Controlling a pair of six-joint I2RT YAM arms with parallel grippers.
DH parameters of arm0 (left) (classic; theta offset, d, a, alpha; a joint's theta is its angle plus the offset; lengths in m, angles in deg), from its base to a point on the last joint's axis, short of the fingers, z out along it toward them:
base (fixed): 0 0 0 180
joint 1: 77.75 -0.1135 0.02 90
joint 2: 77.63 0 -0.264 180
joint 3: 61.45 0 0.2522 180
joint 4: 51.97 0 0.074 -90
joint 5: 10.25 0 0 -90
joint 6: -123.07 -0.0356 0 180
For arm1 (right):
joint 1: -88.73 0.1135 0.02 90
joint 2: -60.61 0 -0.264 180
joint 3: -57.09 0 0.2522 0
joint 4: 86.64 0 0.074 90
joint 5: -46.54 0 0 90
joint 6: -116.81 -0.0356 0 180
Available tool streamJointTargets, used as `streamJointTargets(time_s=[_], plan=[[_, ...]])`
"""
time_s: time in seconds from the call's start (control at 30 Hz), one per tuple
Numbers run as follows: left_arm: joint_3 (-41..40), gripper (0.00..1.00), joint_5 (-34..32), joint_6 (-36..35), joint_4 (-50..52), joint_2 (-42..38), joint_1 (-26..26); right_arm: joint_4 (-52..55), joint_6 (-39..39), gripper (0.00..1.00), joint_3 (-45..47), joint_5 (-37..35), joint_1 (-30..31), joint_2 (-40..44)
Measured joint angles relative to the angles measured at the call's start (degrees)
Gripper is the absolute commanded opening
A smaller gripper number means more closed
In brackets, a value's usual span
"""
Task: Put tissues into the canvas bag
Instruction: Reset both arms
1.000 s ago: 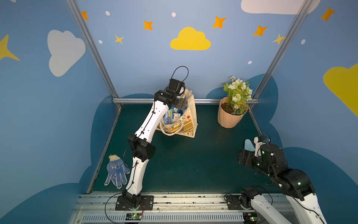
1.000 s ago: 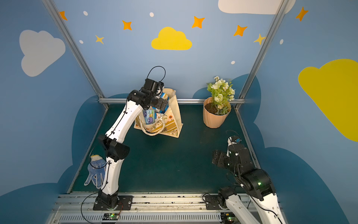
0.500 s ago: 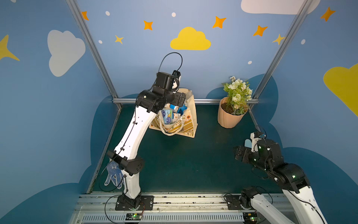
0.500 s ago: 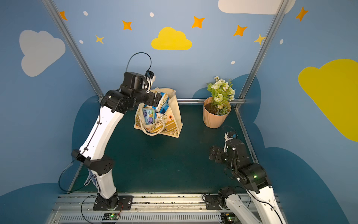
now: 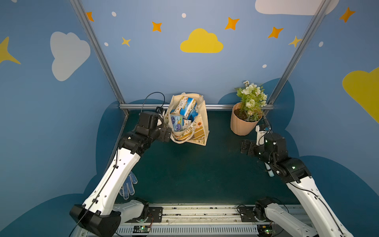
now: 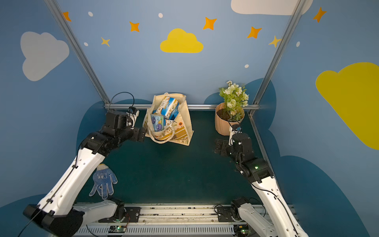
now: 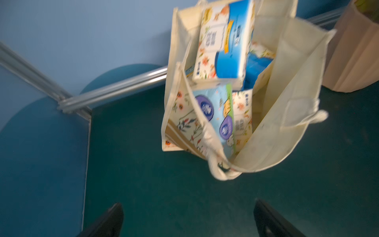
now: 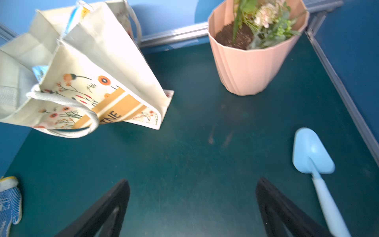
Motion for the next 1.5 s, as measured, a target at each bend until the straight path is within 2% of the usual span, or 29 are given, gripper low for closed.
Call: streamJointTargets(time_s=[0.17, 0.37, 0.5, 0.67, 0.87, 1.03, 1.17, 1.33, 1.5], plan=[[-13.6, 1.00, 3.3, 3.1, -7.7, -5.5, -7.8, -14.3, 4.8, 0.97, 12.2, -0.9, -0.1, 2.6], [-26.1, 1.00, 6.7, 8.1, -20.5, -5.8, -17.1, -23.1, 11.8, 0.97, 14.8, -6.3, -1.7, 1.0], [-32.8, 1.00, 6.7, 9.9, -29.1, -4.1, -18.2, -28.7, 14.2, 0.97, 17.3, -9.8, -4.3, -0.6], [-38.3, 1.00, 7.7, 12.2, -39.0, 1.0, -18.5, -35.5, 15.3, 0.97, 25.8, -12.8, -9.7, -2.0], [-41.6, 1.00, 8.5, 12.9, -51.4, 8.4, -18.6, -42.4, 15.4, 0.97, 33.4, -13.0, -15.5, -1.4], [-46.5, 1.00, 9.2, 12.5, -60.8, 10.7, -18.8, -47.0, 13.1, 0.97, 35.5, -12.7, -19.6, -1.8], [-52.0, 1.00, 9.2, 12.0, -69.4, 10.8, -19.6, -53.0, 12.7, 0.97, 37.4, -12.0, -21.7, -5.6], [-54.9, 1.00, 9.4, 12.1, -77.0, 11.0, -21.3, -61.7, 11.1, 0.97, 40.3, -9.8, -22.8, -11.7], [-58.7, 1.00, 9.4, 12.8, -87.6, 14.3, -22.1, -67.5, 13.1, 0.97, 40.3, -6.1, -22.8, -19.1]])
